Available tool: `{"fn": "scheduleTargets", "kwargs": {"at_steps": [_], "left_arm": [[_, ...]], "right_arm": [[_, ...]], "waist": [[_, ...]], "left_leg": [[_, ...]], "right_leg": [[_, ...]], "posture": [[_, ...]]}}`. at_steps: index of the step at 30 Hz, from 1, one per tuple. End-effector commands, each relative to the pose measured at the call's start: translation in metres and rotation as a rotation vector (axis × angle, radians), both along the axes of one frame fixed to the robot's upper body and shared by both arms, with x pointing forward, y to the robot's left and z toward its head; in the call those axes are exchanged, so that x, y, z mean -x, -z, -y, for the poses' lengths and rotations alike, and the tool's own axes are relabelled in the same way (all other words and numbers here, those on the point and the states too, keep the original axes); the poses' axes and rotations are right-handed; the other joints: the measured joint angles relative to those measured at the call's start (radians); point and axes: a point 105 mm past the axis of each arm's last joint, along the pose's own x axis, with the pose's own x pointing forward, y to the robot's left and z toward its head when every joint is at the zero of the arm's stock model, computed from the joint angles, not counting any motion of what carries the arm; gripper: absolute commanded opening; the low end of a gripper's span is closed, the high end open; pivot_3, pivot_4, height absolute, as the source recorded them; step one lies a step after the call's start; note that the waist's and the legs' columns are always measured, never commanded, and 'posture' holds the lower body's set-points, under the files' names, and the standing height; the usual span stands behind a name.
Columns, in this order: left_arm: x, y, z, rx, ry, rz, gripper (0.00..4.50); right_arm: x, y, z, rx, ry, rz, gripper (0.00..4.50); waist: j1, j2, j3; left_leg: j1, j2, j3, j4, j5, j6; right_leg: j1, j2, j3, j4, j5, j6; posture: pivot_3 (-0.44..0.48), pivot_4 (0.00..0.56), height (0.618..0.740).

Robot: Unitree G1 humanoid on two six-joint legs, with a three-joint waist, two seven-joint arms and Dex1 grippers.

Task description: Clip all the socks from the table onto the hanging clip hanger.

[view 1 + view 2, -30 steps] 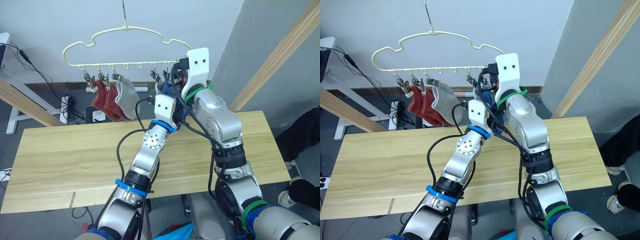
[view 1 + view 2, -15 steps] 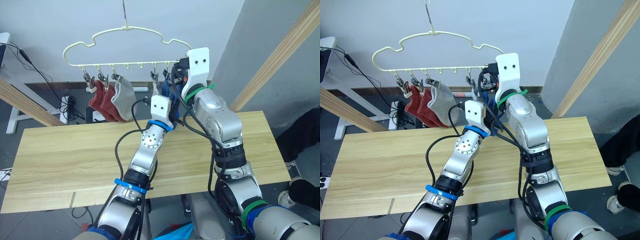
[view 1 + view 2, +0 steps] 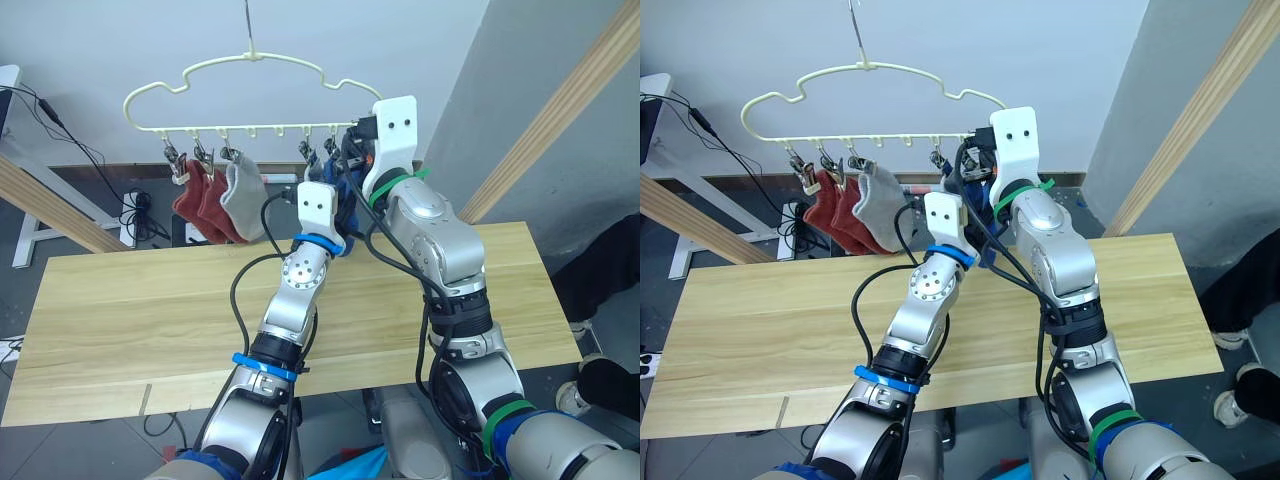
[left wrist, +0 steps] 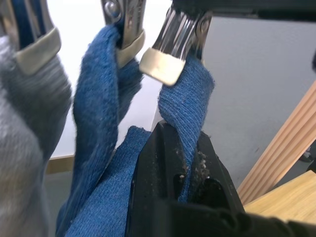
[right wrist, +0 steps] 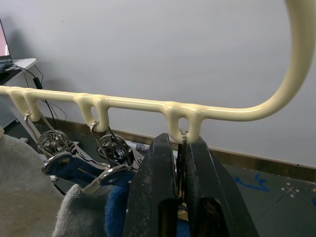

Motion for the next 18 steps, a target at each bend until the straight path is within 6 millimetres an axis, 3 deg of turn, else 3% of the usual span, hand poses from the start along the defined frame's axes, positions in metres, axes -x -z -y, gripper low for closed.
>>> {"fn": "scheduleTargets", "kwargs": {"at_steps": [1, 7, 9, 16, 18], "left_arm": [[0.006, -0.022, 0.007, 0.043, 0.030, 0.061, 0.00], [0.007, -0.025, 0.009, 0.049, 0.050, 0.064, 0.00], [0.008, -0.023, 0.011, 0.041, 0.071, 0.046, 0.58], [0.016, 0.006, 0.017, -0.102, 0.157, -0.041, 2.67], [0.028, 0.020, 0.010, -0.152, 0.211, -0.089, 2.67]], "right_arm": [[0.011, -0.015, -0.005, -0.037, -0.035, 0.054, 0.62], [0.010, -0.016, -0.003, -0.053, -0.027, 0.053, 2.68], [0.010, -0.019, -0.001, -0.064, -0.026, 0.062, 3.41], [0.020, -0.025, 0.013, -0.066, -0.054, 0.099, 3.41], [0.030, -0.025, 0.017, -0.036, -0.119, 0.125, 3.41]], "waist": [[0.000, 0.000, 0.000], [0.000, 0.000, 0.000], [0.000, 0.000, 0.000], [0.000, 0.000, 0.000], [0.000, 0.000, 0.000]], "left_leg": [[0.000, 0.000, 0.000, 0.000, 0.000, 0.000], [0.000, 0.000, 0.000, 0.000, 0.000, 0.000], [0.000, 0.000, 0.000, 0.000, 0.000, 0.000], [0.000, 0.000, 0.000, 0.000, 0.000, 0.000], [0.000, 0.000, 0.000, -0.001, 0.000, 0.000]], "right_leg": [[0.000, 0.000, 0.000, 0.000, 0.000, 0.000], [0.000, 0.000, 0.000, 0.000, 0.000, 0.000], [0.000, 0.000, 0.000, 0.000, 0.000, 0.000], [0.000, 0.000, 0.000, 0.000, 0.000, 0.000], [0.000, 0.000, 0.000, 0.000, 0.000, 0.000]], "posture": [[-0.209, 0.338, 0.733], [-0.205, 0.340, 0.733], [-0.202, 0.341, 0.733], [-0.193, 0.341, 0.733], [-0.193, 0.343, 0.733]]}}
